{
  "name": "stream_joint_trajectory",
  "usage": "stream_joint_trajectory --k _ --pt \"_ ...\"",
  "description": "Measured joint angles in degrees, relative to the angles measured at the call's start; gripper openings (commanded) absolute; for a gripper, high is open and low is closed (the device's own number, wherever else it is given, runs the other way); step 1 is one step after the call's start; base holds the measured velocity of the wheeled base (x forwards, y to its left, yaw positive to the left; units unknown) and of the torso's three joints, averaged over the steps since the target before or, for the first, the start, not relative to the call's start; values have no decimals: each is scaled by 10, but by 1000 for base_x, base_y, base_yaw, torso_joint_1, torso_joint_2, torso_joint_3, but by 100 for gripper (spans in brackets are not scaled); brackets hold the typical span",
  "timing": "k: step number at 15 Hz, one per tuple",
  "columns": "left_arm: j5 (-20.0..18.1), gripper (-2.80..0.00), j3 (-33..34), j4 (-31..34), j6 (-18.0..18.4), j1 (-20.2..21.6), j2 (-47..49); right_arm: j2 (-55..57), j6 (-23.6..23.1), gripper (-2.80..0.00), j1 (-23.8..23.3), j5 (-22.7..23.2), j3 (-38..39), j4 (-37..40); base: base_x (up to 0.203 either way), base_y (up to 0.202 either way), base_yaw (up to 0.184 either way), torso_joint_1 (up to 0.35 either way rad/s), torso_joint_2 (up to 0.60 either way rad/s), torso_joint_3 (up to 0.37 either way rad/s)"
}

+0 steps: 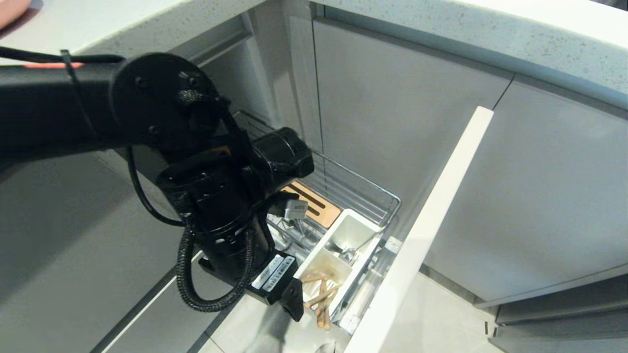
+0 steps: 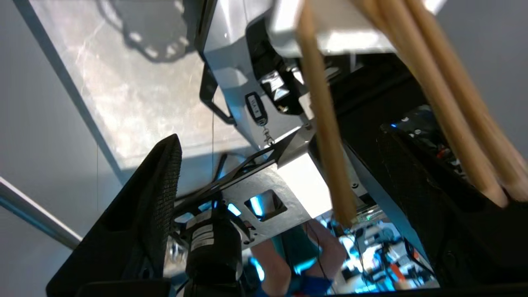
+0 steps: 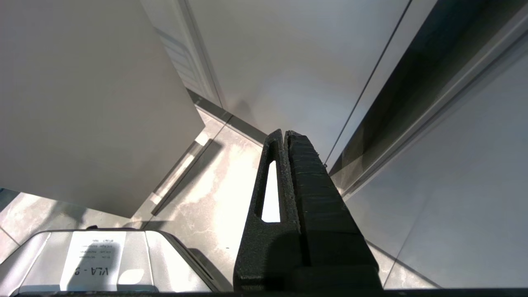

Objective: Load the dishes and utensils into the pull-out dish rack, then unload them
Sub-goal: Take the chopsticks out of the cupboard

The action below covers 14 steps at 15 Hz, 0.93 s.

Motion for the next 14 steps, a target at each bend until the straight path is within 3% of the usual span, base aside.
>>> stream_joint_trajectory --k 4,9,10,14 --pt "-7 0 -7 17 29 9 32 0 0 -280 0 0 0 0 0 0 0 0 0 0" --pt "-32 0 -28 18 31 20 44 0 0 -280 0 0 0 0 0 0 0 0 0 0" --pt "-41 -280 -35 18 30 20 47 0 0 -280 0 0 0 0 0 0 0 0 0 0" --pt "-48 -280 -47 18 21 21 55 0 0 -280 0 0 0 0 0 0 0 0 0 0"
